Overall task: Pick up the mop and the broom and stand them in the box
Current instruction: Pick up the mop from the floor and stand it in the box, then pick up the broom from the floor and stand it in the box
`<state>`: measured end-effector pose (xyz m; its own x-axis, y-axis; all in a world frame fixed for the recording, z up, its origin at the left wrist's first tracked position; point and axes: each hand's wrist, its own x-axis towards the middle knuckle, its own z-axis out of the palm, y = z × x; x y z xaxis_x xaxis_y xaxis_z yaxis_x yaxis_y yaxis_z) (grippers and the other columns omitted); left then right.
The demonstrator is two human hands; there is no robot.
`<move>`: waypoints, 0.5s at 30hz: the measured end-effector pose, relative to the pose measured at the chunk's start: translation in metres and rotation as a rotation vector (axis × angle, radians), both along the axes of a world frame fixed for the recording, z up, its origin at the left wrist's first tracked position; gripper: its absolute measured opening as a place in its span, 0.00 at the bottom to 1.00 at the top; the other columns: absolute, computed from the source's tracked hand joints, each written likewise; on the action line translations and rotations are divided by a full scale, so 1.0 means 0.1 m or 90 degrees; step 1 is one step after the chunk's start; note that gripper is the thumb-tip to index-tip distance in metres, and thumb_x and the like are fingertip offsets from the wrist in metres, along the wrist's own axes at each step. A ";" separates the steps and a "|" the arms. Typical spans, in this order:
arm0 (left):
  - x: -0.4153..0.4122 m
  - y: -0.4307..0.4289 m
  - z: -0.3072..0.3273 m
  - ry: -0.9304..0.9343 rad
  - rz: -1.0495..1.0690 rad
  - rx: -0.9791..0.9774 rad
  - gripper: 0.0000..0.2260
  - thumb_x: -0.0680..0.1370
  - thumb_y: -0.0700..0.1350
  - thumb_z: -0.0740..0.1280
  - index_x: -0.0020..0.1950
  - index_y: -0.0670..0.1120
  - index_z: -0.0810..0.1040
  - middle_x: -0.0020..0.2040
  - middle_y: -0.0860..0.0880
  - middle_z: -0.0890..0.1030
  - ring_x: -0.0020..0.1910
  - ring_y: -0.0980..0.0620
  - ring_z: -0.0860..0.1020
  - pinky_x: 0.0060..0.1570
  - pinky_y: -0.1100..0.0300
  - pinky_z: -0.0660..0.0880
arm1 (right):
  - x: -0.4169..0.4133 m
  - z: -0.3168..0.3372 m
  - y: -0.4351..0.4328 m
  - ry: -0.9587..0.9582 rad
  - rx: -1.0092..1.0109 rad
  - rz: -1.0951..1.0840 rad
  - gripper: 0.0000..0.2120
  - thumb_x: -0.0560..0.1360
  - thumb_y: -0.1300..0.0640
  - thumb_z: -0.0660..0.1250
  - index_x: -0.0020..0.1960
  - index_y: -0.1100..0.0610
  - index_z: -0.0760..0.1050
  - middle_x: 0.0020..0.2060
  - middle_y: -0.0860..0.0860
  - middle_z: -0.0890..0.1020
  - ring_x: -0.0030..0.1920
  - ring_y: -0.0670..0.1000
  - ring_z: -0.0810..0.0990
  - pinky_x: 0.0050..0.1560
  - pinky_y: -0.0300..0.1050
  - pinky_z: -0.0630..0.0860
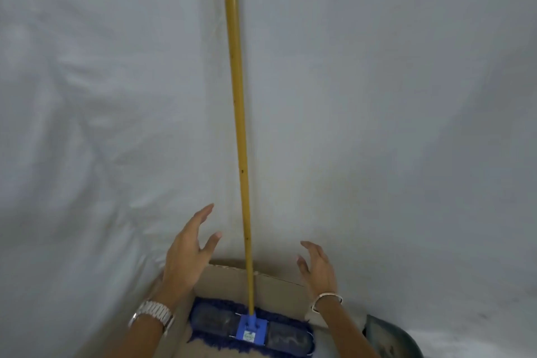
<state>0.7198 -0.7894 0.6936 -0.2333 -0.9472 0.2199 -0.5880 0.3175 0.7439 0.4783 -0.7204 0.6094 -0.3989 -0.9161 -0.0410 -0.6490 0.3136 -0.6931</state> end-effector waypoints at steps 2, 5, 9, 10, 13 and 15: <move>-0.03 0.32 0.12 -0.097 -0.026 -0.050 0.23 0.79 0.57 0.58 0.72 0.50 0.66 0.69 0.49 0.73 0.65 0.47 0.74 0.63 0.52 0.69 | -0.05 0.28 0.33 0.107 0.006 0.027 0.19 0.78 0.52 0.56 0.68 0.54 0.63 0.71 0.54 0.66 0.68 0.56 0.67 0.67 0.52 0.66; -0.29 0.73 0.38 -0.227 -0.068 -0.185 0.32 0.78 0.64 0.42 0.72 0.46 0.66 0.69 0.45 0.73 0.68 0.46 0.71 0.69 0.45 0.61 | -0.11 0.77 0.87 0.294 -0.009 0.027 0.26 0.78 0.43 0.41 0.68 0.52 0.65 0.69 0.53 0.70 0.67 0.53 0.70 0.65 0.49 0.69; -0.93 1.32 0.96 -0.189 -0.054 -0.290 0.27 0.80 0.55 0.46 0.72 0.43 0.66 0.71 0.41 0.69 0.70 0.43 0.68 0.70 0.43 0.58 | -0.28 1.44 1.57 0.461 -0.028 -0.009 0.25 0.78 0.44 0.41 0.64 0.52 0.69 0.62 0.52 0.78 0.60 0.53 0.78 0.56 0.51 0.77; -1.09 1.45 1.08 -0.170 -0.059 -0.299 0.26 0.80 0.54 0.47 0.72 0.42 0.66 0.72 0.41 0.68 0.71 0.42 0.67 0.70 0.42 0.57 | -0.33 1.58 1.69 0.484 -0.034 -0.014 0.24 0.77 0.44 0.45 0.65 0.53 0.68 0.63 0.53 0.77 0.61 0.53 0.77 0.58 0.52 0.76; -1.52 1.88 1.37 -0.143 -0.089 -0.326 0.25 0.80 0.53 0.47 0.72 0.43 0.65 0.73 0.40 0.66 0.72 0.42 0.65 0.71 0.43 0.54 | -0.55 1.96 2.14 0.518 -0.037 -0.059 0.23 0.76 0.46 0.50 0.66 0.55 0.66 0.65 0.55 0.75 0.63 0.56 0.75 0.60 0.54 0.74; -1.79 2.21 1.47 -0.129 -0.128 -0.330 0.25 0.80 0.53 0.46 0.73 0.43 0.64 0.74 0.40 0.64 0.73 0.42 0.63 0.72 0.43 0.52 | -0.75 2.09 2.51 0.504 -0.043 -0.092 0.24 0.76 0.47 0.49 0.68 0.56 0.64 0.67 0.57 0.72 0.65 0.58 0.72 0.63 0.57 0.70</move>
<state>0.5409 -0.5679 0.8411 -0.4829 -0.6607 0.5747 -0.5925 0.7297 0.3411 0.4033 -0.4691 0.8188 -0.4007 -0.8436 0.3576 -0.9117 0.4056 -0.0648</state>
